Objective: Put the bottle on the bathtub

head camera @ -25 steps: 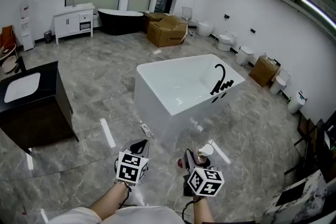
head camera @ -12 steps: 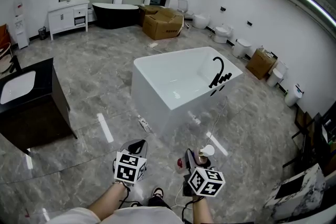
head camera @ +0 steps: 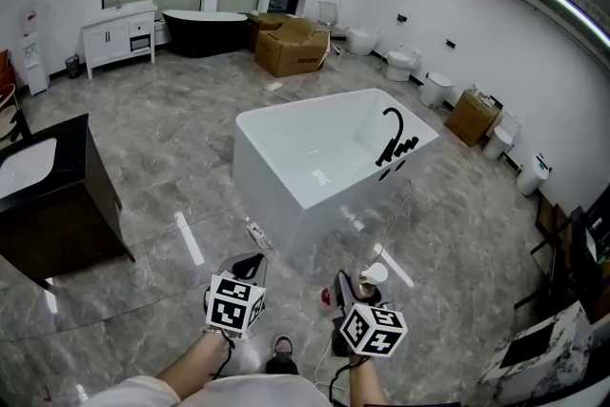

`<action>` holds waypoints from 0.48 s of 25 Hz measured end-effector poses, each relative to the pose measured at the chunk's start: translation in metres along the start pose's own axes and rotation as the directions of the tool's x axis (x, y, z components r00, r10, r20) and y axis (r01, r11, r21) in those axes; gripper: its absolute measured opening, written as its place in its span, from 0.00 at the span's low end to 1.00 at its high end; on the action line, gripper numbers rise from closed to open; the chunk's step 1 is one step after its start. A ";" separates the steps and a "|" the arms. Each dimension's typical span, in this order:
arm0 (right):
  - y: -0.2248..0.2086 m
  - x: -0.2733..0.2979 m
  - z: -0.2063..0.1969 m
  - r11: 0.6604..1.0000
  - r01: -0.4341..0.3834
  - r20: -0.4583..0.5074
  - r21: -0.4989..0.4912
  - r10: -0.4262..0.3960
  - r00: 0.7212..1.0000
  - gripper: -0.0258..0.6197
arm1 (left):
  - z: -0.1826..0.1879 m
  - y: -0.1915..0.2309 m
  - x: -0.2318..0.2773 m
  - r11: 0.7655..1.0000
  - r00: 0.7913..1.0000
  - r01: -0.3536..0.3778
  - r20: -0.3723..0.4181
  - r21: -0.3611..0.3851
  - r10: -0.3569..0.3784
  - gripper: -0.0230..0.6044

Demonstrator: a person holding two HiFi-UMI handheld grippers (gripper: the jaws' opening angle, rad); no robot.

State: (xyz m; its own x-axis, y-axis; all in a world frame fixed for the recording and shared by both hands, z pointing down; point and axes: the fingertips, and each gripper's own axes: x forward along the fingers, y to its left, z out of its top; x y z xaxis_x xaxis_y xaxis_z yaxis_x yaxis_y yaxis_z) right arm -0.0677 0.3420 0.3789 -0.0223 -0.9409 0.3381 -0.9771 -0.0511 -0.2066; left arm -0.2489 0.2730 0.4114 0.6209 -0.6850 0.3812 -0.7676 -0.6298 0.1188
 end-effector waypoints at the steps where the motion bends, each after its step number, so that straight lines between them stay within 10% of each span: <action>1: -0.003 0.005 0.002 1.000 -0.004 0.000 0.000 0.004 1.000 0.40 | 0.002 -0.001 0.006 1.000 1.000 0.001 0.000 0.003 -0.001 0.06; 12: -0.044 0.075 0.029 0.999 -0.048 -0.022 -0.001 0.048 0.999 0.40 | 0.018 0.009 0.074 0.999 0.999 -0.038 -0.032 -0.023 0.037 0.06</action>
State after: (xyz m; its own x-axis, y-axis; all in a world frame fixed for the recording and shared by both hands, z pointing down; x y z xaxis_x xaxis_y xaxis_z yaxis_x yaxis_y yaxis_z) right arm -0.0205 0.2634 0.3867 -0.0740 -0.9347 0.3477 -0.9752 -0.0052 -0.2214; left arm -0.2071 0.2102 0.4241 0.5864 -0.6961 0.4141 -0.7943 -0.5945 0.1255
